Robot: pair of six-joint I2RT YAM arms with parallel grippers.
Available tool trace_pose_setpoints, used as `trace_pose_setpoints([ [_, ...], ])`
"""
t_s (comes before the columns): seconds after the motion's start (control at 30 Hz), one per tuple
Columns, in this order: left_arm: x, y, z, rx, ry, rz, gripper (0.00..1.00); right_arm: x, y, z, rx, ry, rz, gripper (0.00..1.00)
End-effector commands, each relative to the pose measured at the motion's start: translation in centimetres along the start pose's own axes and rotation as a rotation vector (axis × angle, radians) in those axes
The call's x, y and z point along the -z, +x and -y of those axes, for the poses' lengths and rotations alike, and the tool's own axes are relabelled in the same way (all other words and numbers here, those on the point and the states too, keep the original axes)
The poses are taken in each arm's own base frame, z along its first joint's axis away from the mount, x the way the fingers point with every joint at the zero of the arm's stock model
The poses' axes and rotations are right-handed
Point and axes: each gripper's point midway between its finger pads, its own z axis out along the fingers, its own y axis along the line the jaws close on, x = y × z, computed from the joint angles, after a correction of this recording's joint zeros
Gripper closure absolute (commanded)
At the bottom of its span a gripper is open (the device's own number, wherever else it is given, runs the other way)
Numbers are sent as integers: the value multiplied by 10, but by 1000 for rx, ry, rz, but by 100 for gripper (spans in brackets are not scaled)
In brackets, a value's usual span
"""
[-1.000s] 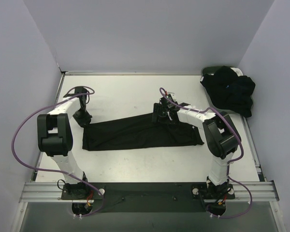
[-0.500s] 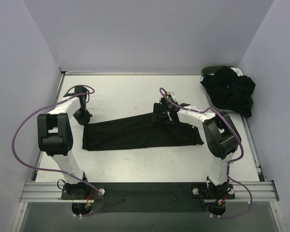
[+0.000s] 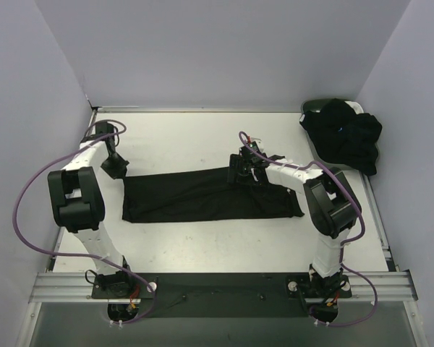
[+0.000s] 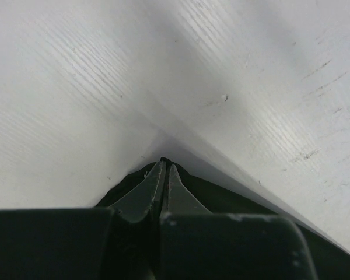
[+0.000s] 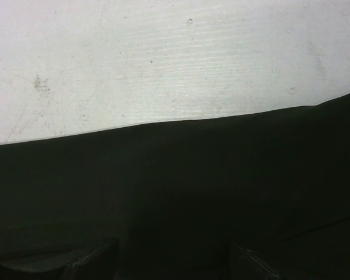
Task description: Fold and stack the t-shirts
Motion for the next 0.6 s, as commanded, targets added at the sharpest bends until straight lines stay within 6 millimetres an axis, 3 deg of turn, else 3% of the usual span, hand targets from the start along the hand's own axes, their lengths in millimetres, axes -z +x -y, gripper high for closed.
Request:
trace_pose_setpoints([
  [0.0, -10, -28, 10, 75, 61, 17, 100, 5, 10, 5, -4, 16, -27, 25],
  [0.4, -34, -46, 24, 141, 147, -17, 100, 10, 13, 36, -59, 55, -31, 25],
  [0.47, -33, -48, 22, 147, 142, -11, 81, 14, 10, 36, -57, 49, -23, 25],
  [0.5, -31, -50, 23, 150, 146, -3, 62, 14, 11, 36, -54, 48, -25, 25],
  [0.57, -25, -54, 25, 160, 154, 6, 45, 18, 7, 36, -53, 44, -15, 25],
])
